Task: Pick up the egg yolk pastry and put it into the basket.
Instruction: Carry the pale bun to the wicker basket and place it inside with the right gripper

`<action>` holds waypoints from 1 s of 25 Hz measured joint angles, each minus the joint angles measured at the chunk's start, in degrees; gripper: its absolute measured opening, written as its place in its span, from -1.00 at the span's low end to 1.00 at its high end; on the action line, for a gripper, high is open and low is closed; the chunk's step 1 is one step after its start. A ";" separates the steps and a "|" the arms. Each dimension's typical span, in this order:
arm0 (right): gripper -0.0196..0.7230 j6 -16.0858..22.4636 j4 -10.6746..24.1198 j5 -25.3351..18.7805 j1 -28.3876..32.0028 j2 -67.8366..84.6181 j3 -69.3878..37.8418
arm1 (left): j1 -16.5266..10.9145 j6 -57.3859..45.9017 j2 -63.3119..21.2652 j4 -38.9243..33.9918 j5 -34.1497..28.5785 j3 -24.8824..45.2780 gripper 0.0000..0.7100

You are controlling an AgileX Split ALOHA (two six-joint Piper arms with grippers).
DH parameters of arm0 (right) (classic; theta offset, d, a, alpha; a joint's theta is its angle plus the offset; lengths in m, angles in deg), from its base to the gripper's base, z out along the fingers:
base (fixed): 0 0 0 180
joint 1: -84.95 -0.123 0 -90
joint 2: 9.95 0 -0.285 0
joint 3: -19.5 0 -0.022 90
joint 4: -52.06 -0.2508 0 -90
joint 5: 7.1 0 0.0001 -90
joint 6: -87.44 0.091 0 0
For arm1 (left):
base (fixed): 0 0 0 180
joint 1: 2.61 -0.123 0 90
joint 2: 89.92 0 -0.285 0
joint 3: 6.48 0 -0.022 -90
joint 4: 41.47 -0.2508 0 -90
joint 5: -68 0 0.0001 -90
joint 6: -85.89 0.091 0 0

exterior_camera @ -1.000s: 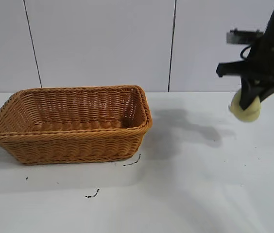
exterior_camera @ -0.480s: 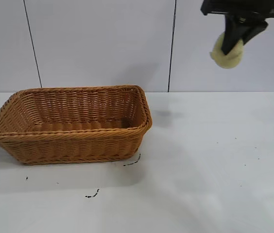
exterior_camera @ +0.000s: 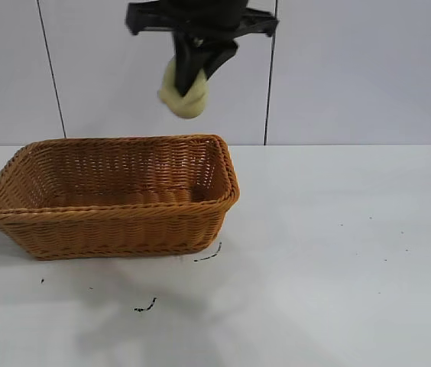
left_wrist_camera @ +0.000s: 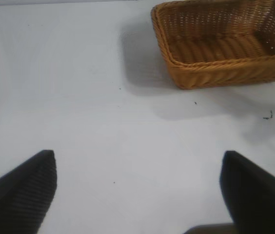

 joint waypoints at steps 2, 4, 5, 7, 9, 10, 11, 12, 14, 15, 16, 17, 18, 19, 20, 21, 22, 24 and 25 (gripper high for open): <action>-0.76 0.00 0.00 2.75 -1.87 -2.94 0.33 | 0.00 0.00 0.00 0.00 0.00 0.00 0.95; -0.77 0.00 0.00 5.41 -2.91 -6.11 0.39 | 0.00 0.00 0.00 0.00 0.00 0.00 0.95; -0.76 0.00 0.00 6.98 -3.22 -7.32 0.43 | 0.00 0.00 0.00 0.00 0.00 0.00 0.95; -0.76 0.00 -0.24 9.51 -3.36 -10.00 0.43 | 0.00 0.00 0.00 0.00 0.00 0.00 0.95; -0.76 0.14 -0.19 11.35 -3.36 -12.01 0.43 | 0.00 0.00 0.00 0.00 0.00 0.00 0.95; -0.73 0.19 -0.11 11.58 -3.36 -12.90 0.43 | 0.00 0.00 0.00 0.00 0.00 0.00 0.95; -0.68 0.19 -0.07 11.64 -3.36 -13.50 0.43 | 0.00 0.00 0.00 0.00 0.00 0.00 0.95; -0.60 0.39 -0.07 11.64 -3.36 -13.85 0.43 | 0.00 0.00 0.00 0.00 0.00 0.00 0.95; -0.25 0.91 -0.07 11.70 -3.36 -13.97 0.43 | 0.00 0.00 0.00 0.00 0.00 0.00 0.95; -0.02 1.34 -0.07 11.70 -3.36 -13.97 0.76 | 0.00 0.00 0.00 0.00 0.00 0.00 0.95; 0.17 1.34 0.01 11.64 -3.36 -13.97 1.35 | 0.00 0.00 0.00 0.00 0.00 0.00 0.95; 0.39 1.34 0.21 11.23 -3.36 -13.97 2.16 | 0.00 0.00 0.00 0.00 0.00 0.00 0.95; 0.55 1.34 0.48 10.50 -3.36 -13.97 3.05 | 0.00 0.00 0.00 0.00 0.00 0.00 0.95; 0.63 1.34 0.62 9.48 -3.36 -13.97 4.39 | 0.00 0.00 0.00 0.00 0.00 0.00 0.95; 0.69 1.34 0.85 8.16 -3.36 -13.97 6.10 | 0.00 0.00 0.00 0.00 0.00 0.00 0.95; 0.72 1.77 1.27 6.73 -3.36 -13.97 8.13 | 0.00 0.00 0.00 0.00 0.00 0.00 0.95; 0.74 2.15 1.93 4.71 -3.36 -13.97 9.94 | 0.00 0.00 0.00 0.00 0.00 0.00 0.95; 0.76 2.77 3.35 -0.33 -3.36 -13.97 14.63 | 0.00 0.00 0.00 0.00 0.00 0.00 0.95; 0.76 3.28 4.36 -2.56 -3.36 -13.97 16.56 | 0.00 0.00 0.00 0.00 0.00 0.00 0.95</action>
